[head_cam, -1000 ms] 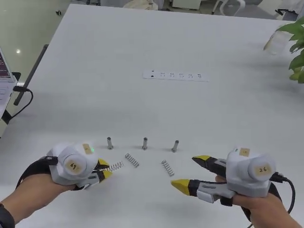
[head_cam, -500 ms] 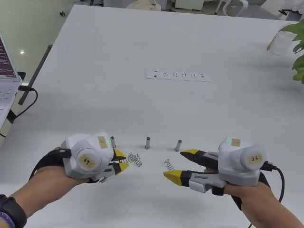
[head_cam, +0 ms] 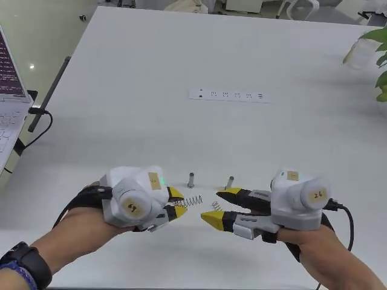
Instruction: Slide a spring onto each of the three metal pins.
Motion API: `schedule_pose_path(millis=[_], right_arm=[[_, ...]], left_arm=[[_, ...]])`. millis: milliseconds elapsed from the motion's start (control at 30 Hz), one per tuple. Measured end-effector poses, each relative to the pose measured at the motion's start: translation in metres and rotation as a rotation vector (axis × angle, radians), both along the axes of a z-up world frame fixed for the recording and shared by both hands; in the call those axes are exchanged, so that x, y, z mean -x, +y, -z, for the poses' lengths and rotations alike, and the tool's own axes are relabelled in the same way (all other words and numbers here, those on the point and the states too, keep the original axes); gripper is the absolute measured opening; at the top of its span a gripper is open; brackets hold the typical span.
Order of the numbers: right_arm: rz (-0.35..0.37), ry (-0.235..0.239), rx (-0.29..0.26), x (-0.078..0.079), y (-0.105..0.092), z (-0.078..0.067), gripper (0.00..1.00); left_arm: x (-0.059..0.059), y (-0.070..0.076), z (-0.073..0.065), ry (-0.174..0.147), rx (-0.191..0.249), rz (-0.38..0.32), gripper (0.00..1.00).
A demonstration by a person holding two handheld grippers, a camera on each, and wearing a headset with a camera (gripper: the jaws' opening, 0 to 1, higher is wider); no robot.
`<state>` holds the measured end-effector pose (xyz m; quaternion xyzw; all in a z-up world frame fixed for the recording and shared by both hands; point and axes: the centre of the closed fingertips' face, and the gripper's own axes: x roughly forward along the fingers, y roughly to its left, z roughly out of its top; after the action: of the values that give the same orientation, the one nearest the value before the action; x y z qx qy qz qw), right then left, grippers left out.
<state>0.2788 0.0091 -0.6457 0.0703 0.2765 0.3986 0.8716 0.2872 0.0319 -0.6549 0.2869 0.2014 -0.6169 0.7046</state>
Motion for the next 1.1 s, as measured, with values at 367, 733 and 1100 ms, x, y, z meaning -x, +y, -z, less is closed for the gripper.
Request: schedule_pose_path(millis=[367,733,1100], right_arm=[[-0.02,0.024,-0.064,0.009,0.009,-0.002,0.21],[-0.023,0.037,-0.101,0.013,0.011,-0.004,0.13],[-0.042,0.052,-0.109,0.016,0.014,-0.005,0.11]], left_arm=[[0.014,-0.012,-0.009,-0.011,0.018,0.053,0.02],[0.02,-0.013,-0.009,-0.012,0.016,0.081,0.02],[0.022,-0.014,-0.007,-0.015,0.007,0.097,0.02]])
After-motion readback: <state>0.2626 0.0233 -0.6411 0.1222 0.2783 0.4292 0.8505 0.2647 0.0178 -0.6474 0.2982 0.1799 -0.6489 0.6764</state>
